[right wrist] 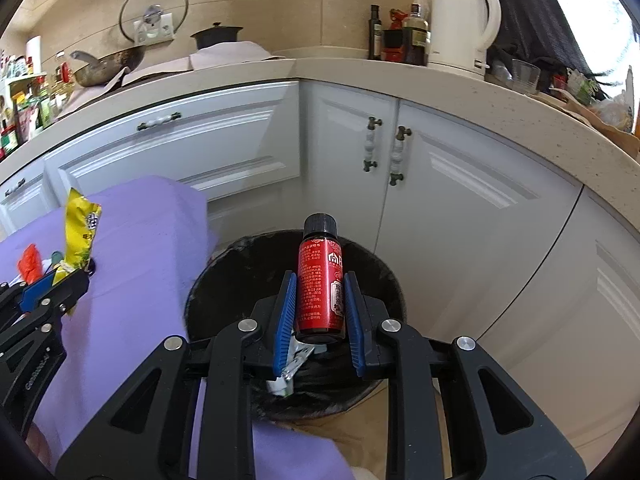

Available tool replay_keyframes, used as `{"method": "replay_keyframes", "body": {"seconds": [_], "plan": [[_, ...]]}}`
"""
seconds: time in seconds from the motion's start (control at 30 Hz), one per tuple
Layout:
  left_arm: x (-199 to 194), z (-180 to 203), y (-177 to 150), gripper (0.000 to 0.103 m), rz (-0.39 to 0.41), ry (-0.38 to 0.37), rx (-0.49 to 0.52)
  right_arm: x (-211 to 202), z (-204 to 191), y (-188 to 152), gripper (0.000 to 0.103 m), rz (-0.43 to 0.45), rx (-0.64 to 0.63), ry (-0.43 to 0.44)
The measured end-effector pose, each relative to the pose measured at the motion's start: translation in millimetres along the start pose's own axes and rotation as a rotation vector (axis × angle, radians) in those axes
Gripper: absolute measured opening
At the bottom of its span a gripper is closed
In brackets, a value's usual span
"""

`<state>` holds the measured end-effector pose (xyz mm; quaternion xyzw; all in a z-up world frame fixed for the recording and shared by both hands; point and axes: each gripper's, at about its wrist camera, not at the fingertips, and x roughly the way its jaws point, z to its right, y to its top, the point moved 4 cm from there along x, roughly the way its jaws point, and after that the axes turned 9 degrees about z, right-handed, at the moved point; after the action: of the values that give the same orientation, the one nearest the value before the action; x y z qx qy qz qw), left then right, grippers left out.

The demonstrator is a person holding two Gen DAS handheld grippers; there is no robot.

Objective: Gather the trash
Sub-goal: 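Carry the red bottle and yellow wrapper over the black bin, then open both tools to drop the bottle and wrapper into the bin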

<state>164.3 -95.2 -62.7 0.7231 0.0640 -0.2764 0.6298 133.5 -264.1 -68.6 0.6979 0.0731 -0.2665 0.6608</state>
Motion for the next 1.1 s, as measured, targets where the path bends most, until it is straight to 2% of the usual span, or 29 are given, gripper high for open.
{"method": "replay_keyframes", "body": {"seconds": [0.4, 0.87, 1.1], "plan": [[47, 34, 8, 0.022, -0.043, -0.012, 0.05, 31, 20, 0, 0.023, -0.019, 0.026, -0.018], [72, 50, 12, 0.022, -0.076, -0.013, 0.066, 55, 31, -2, 0.023, -0.034, 0.048, -0.027], [83, 53, 7, 0.024, -0.127, -0.027, 0.055, 66, 37, -7, 0.025, -0.06, 0.079, -0.025]]}}
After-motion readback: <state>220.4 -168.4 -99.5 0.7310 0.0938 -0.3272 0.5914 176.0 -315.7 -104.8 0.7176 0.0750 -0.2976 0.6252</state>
